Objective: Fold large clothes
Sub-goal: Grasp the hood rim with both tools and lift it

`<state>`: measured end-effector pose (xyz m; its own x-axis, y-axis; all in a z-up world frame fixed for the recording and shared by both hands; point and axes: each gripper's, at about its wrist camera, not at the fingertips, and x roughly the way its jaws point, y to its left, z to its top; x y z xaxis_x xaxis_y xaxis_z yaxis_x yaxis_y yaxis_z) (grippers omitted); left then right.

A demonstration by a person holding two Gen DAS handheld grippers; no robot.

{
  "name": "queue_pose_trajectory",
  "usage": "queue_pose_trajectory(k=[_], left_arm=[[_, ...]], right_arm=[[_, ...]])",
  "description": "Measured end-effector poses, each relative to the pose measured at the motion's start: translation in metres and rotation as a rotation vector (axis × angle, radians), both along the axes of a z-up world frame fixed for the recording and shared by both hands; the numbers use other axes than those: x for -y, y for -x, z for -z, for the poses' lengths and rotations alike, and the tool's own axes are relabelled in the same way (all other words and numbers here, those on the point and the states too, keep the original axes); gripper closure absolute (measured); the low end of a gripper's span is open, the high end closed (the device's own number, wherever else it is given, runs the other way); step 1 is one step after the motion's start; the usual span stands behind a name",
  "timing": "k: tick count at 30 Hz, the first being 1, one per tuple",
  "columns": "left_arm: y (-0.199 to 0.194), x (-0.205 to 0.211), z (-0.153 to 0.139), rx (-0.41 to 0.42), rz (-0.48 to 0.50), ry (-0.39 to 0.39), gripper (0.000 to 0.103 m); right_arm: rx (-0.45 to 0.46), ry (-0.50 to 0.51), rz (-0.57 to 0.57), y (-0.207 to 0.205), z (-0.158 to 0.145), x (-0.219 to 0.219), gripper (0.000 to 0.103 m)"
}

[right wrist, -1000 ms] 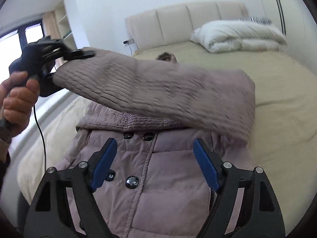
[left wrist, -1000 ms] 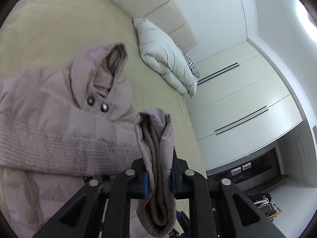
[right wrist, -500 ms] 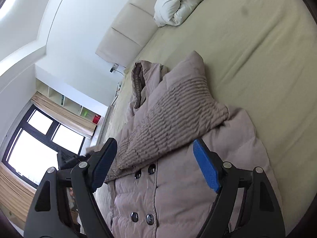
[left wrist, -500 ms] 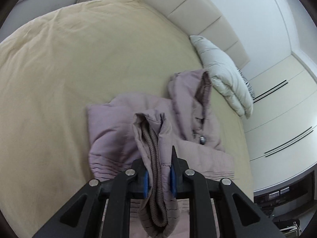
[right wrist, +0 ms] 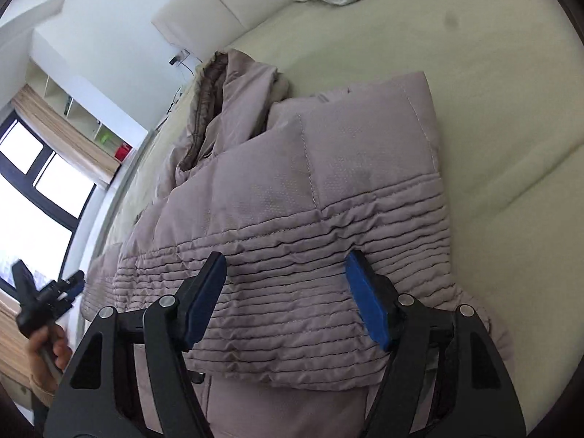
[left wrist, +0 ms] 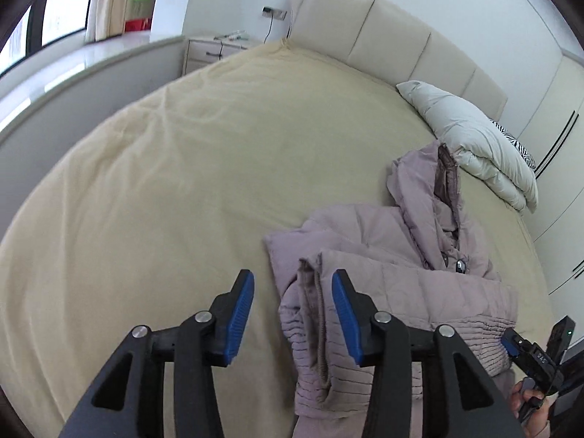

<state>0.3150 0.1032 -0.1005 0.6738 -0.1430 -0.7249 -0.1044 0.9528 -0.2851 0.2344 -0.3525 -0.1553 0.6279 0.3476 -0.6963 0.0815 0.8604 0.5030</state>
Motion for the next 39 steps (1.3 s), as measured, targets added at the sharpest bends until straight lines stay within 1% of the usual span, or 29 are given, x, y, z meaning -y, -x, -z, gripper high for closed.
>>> queue_pose_trajectory(k=[1, 2, 3, 4, 5, 7, 9, 10, 13, 15, 17, 18, 19, 20, 21, 22, 23, 24, 25, 26, 27, 29, 31, 32, 35, 37, 39], left_arm=[[-0.004, 0.005, -0.006, 0.026, 0.020, -0.020, 0.054], [-0.011, 0.016, -0.013, 0.043, 0.047, -0.049, 0.047], [-0.022, 0.027, -0.019, 0.053, 0.072, -0.067, 0.043], [-0.035, 0.040, -0.022, 0.064, 0.103, -0.078, 0.035], [-0.048, 0.053, -0.024, 0.066, 0.130, -0.095, 0.030], [-0.081, 0.089, -0.026, 0.061, 0.185, -0.145, 0.030], [-0.114, 0.123, -0.028, 0.074, 0.234, -0.145, 0.030], [-0.132, 0.141, -0.027, 0.072, 0.238, -0.161, 0.030], [-0.179, 0.190, -0.022, 0.059, 0.265, -0.228, 0.027], [-0.205, 0.219, -0.010, 0.029, 0.273, -0.293, 0.027], [-0.229, 0.242, 0.007, -0.018, 0.310, -0.337, 0.025], [-0.242, 0.253, 0.019, -0.048, 0.311, -0.390, 0.025], [-0.251, 0.256, 0.027, -0.060, 0.293, -0.432, 0.025], [-0.260, 0.256, 0.032, -0.062, 0.263, -0.447, 0.026], [-0.267, 0.251, 0.033, -0.059, 0.236, -0.434, 0.026], [-0.272, 0.246, 0.035, -0.057, 0.225, -0.399, 0.028], [-0.275, 0.240, 0.036, -0.064, 0.226, -0.354, 0.039], [-0.277, 0.236, 0.038, -0.071, 0.234, -0.327, 0.048], [-0.277, 0.235, 0.039, -0.077, 0.245, -0.327, 0.072], [-0.275, 0.235, 0.040, -0.075, 0.257, -0.336, 0.091], [-0.271, 0.236, 0.038, -0.066, 0.265, -0.333, 0.095], [-0.262, 0.228, 0.027, -0.016, 0.261, -0.296, 0.097], [-0.246, 0.221, 0.013, 0.043, 0.254, -0.266, 0.098], [-0.238, 0.218, 0.007, 0.073, 0.253, -0.266, 0.099], [-0.215, 0.211, -0.003, 0.135, 0.258, -0.264, 0.101], [-0.202, 0.207, -0.008, 0.171, 0.260, -0.266, 0.102], [-0.188, 0.200, -0.013, 0.213, 0.254, -0.255, 0.102]], right_arm=[[-0.003, 0.021, -0.004, 0.000, -0.004, -0.002, 0.035], [0.005, 0.013, 0.002, -0.002, -0.014, -0.002, 0.035], [0.033, -0.014, 0.007, -0.003, -0.023, 0.001, 0.035], [0.081, -0.038, 0.014, -0.007, -0.036, 0.005, 0.035], [0.113, -0.030, 0.021, -0.012, -0.048, 0.007, 0.035], [0.149, 0.004, 0.017, -0.031, -0.066, 0.008, 0.035], [0.156, 0.013, 0.014, -0.052, -0.074, 0.010, 0.035], [0.152, 0.021, 0.021, -0.061, -0.076, 0.011, 0.035], [0.119, 0.031, 0.023, -0.087, -0.061, 0.010, 0.035], [0.087, 0.046, 0.015, -0.100, -0.040, 0.005, 0.035], [0.056, 0.065, 0.011, -0.107, -0.014, 0.003, 0.035], [0.047, 0.077, 0.002, -0.110, -0.001, 0.000, 0.034], [0.056, 0.094, -0.004, -0.113, 0.007, -0.003, 0.034], [0.072, 0.104, -0.005, -0.112, 0.010, -0.004, 0.034], [0.087, 0.110, -0.005, -0.111, 0.010, -0.005, 0.034], [0.097, 0.108, -0.006, -0.110, 0.010, -0.005, 0.034], [0.105, 0.100, -0.006, -0.112, 0.010, -0.003, 0.034], [0.110, 0.091, -0.006, -0.111, 0.012, -0.002, 0.034], [0.110, 0.083, -0.007, -0.112, 0.013, 0.000, 0.034], [0.106, 0.083, -0.006, -0.114, 0.014, 0.000, 0.034], [0.101, 0.095, -0.006, -0.115, 0.013, 0.000, 0.034], [0.097, 0.121, 0.005, -0.110, 0.005, -0.004, 0.034], [0.127, 0.074, 0.002, -0.104, -0.011, -0.001, 0.034], [0.145, 0.063, -0.002, -0.106, -0.018, -0.002, 0.034], [0.165, 0.130, -0.023, -0.136, -0.044, -0.015, 0.032], [0.158, 0.143, -0.051, -0.166, -0.052, -0.027, 0.032], [0.140, 0.163, -0.044, -0.197, -0.055, -0.036, 0.032]])
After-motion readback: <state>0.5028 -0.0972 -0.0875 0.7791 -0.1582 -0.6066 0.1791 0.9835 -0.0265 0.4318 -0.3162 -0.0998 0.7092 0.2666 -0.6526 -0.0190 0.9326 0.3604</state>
